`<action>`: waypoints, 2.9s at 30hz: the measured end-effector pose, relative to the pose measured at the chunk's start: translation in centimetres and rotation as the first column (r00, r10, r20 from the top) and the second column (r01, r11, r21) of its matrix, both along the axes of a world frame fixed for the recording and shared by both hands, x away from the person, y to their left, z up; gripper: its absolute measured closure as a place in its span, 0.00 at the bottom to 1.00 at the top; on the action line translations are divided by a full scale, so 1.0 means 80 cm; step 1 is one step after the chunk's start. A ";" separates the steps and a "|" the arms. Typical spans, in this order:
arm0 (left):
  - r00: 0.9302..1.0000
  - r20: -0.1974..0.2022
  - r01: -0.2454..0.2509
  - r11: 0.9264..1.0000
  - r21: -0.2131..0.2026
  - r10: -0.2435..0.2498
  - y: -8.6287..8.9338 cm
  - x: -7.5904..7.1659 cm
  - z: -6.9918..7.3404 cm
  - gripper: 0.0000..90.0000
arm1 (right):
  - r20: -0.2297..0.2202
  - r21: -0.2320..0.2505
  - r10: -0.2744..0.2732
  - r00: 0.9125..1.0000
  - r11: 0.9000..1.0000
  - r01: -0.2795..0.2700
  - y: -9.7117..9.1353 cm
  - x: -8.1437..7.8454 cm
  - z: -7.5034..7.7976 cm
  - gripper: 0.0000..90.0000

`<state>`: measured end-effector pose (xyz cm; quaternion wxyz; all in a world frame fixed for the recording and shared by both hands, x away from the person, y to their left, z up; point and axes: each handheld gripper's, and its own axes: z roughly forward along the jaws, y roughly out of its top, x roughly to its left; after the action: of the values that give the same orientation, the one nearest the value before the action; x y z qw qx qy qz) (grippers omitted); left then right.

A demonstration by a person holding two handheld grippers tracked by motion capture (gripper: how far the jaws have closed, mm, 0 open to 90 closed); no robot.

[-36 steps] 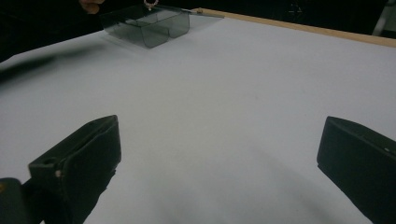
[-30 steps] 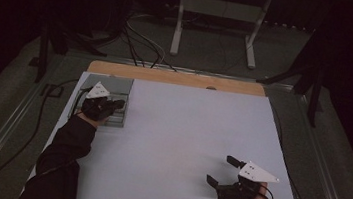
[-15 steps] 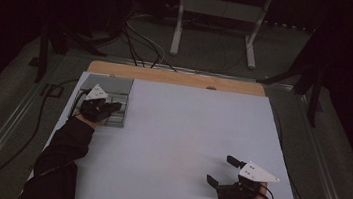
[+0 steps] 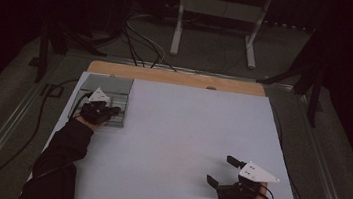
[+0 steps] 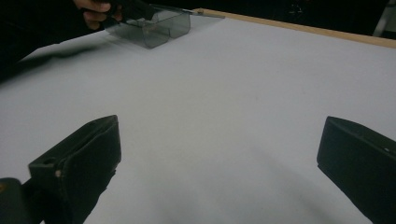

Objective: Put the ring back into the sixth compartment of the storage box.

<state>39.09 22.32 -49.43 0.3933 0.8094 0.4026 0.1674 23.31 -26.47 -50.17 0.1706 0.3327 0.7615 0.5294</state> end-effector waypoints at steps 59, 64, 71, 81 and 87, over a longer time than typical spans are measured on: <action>0.996 -0.074 -0.047 0.993 -0.110 0.039 -0.008 -0.018 0.038 0.01 | -0.001 0.000 -0.008 1.000 1.000 0.008 -0.001 0.000 0.001 0.00; 0.998 -0.064 -0.036 0.993 -0.110 0.029 -0.010 -0.023 0.044 0.00 | -0.001 0.002 -0.009 1.000 1.000 0.009 -0.001 0.000 0.001 0.00; 0.999 -0.036 -0.020 0.992 -0.121 0.015 -0.012 -0.044 0.054 0.00 | -0.002 0.004 -0.008 1.000 1.000 0.008 -0.001 0.000 0.001 0.00; 1.000 -0.019 0.014 0.983 -0.184 -0.017 -0.006 -0.070 0.059 0.00 | 0.000 -0.001 -0.005 1.000 1.000 0.005 0.002 0.000 0.001 0.00; 0.999 -0.036 0.032 0.980 -0.197 -0.040 -0.004 -0.083 0.052 0.00 | 0.001 0.001 -0.006 1.000 1.000 0.006 0.001 0.000 0.001 0.00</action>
<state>32.44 21.98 -45.23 0.4663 0.7769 0.4101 0.1036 23.32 -26.36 -50.08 0.1726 0.3349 0.7602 0.5294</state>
